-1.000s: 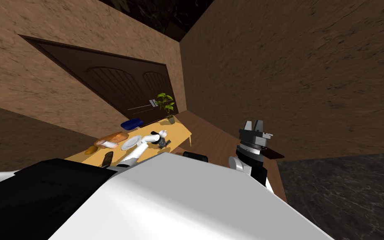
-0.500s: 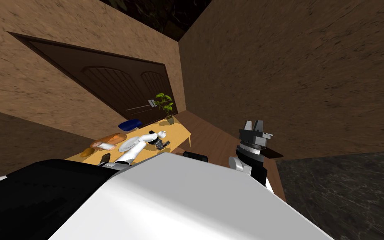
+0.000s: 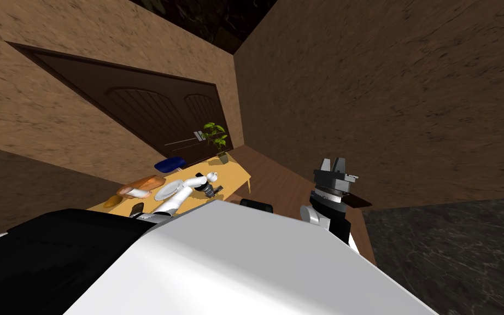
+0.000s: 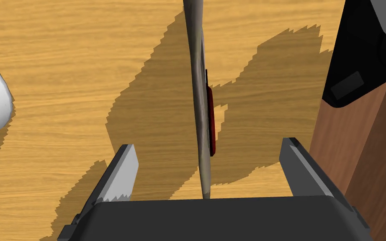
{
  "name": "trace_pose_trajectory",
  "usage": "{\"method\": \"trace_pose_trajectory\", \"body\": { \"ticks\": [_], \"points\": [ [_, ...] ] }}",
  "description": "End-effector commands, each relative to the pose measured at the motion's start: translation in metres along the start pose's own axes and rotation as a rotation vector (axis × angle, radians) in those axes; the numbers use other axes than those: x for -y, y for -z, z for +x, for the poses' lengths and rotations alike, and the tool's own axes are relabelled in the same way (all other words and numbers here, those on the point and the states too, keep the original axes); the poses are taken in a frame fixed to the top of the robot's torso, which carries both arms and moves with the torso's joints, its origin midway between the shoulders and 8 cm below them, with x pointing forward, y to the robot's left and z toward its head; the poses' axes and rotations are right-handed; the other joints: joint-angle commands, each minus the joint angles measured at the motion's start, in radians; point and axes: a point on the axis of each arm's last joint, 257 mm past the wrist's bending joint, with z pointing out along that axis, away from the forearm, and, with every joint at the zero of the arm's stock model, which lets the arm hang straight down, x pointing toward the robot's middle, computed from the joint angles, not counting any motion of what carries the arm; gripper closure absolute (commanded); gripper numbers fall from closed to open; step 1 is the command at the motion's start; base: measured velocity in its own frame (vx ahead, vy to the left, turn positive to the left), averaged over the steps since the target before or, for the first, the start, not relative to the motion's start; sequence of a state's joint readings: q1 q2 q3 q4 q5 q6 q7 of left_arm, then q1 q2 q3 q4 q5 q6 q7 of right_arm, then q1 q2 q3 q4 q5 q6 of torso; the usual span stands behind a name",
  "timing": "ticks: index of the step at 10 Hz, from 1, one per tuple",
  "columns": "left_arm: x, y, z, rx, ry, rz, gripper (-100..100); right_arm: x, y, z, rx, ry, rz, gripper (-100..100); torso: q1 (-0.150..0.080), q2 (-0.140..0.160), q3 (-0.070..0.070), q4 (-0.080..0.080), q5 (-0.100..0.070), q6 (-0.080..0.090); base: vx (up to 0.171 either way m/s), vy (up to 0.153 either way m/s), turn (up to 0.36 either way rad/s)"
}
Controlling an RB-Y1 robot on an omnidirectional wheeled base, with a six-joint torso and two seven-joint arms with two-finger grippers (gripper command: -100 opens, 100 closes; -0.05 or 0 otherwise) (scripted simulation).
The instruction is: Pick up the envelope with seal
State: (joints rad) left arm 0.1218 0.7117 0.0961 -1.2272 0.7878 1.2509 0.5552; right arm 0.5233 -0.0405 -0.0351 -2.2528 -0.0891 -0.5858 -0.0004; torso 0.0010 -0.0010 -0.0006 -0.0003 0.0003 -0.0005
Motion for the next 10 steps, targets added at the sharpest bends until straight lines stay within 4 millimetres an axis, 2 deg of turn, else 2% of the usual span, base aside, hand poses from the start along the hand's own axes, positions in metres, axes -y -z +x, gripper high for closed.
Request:
{"method": "trace_pose_trajectory", "body": {
  "ticks": [1, 2, 3, 7, 8, 9, 10],
  "points": [
    [-0.005, -0.011, -0.001, -0.001, -0.001, 0.002, -100, 0.0, 0.0, 0.0, 0.0, 0.0, 0.0, 0, 0.0, 0.0, 0.0, 0.0, 0.0, 0.0, 0.025, 0.023, -0.009],
    [-0.002, -0.008, 0.0, 0.0, 0.001, 0.0, -100, 0.0, 0.0, 0.0, 0.0, 0.0, 0.0, 0, 0.0, 0.0, 0.0, 0.0, 0.0, 0.0, 0.01, 0.01, -0.003],
    [-0.002, -0.008, 0.0, -0.001, -0.001, 0.002, 100, 0.0, 0.0, 0.0, 0.0, 0.0, 0.0, 0, 0.0, 0.0, 0.0, 0.0, 0.0, 0.0, 0.0, 0.0, 0.0],
    [-0.003, -0.009, -0.001, 0.0, 0.001, -0.002, 100, 0.0, 0.0, 0.0, 0.0, 0.0, 0.0, 0, 0.002, 0.0, 0.0, 0.0, 0.001, 0.001, 0.0, 0.0, 0.0],
    [-0.003, -0.009, -0.001, 0.0, 0.001, -0.002, 0, 0.0, 0.0, 0.0, 0.0, 0.0, 0.0, 0, 0.002, 0.0, 0.0, 0.0, 0.001, 0.001, 0.0, 0.0, 0.0],
    [0.0, -0.001, 0.0, -0.001, -0.001, 0.002, 100, 0.0, 0.0, 0.0, 0.0, 0.0, 0.0, 0, 0.002, 0.0, 0.0, 0.0, 0.001, 0.001, -0.012, -0.005, 0.001],
    [0.002, 0.004, 0.001, -0.001, -0.002, 0.002, 100, 0.0, 0.0, 0.0, 0.0, 0.0, 0.0, 0, 0.002, 0.0, 0.0, 0.0, 0.0, 0.001, -0.018, -0.011, 0.007]
  ]
}}
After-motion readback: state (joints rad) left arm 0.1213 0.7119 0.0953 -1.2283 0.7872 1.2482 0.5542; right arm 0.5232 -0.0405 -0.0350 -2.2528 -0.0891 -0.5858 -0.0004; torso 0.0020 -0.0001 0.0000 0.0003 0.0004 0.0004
